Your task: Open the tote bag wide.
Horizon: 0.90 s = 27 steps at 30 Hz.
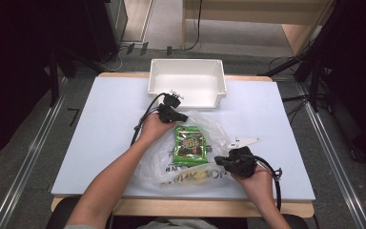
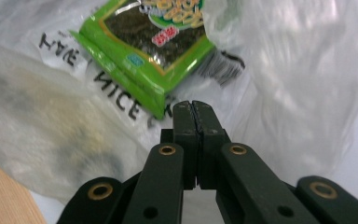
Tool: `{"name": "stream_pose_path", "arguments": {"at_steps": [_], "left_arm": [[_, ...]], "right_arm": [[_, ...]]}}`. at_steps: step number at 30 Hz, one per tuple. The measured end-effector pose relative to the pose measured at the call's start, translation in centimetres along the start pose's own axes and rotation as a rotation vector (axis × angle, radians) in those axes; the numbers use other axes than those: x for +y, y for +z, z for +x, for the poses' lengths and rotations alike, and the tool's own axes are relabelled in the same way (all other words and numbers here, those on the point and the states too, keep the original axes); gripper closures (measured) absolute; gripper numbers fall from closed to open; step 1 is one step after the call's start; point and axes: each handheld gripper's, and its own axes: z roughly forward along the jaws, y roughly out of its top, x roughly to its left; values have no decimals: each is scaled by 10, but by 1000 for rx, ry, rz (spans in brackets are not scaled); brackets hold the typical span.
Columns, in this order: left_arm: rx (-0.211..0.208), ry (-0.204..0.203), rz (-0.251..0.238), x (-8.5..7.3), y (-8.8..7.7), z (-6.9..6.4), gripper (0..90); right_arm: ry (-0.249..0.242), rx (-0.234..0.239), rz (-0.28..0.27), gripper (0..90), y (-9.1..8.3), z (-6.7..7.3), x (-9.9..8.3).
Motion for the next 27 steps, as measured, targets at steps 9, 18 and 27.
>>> {"name": "stream_pose_path", "arguments": {"at_steps": [9,18,27], "left_arm": [[3,1,0,0,0,-1,900],[8,-2,1,1,0,-1,900],[9,-10,-3,1,1,-1,900]], "right_arm": [[-16,61,-38,900,7,8,25],[-59,120,-1,900,24,27,17],[-72,134,45,900,29,36,-6]]}}
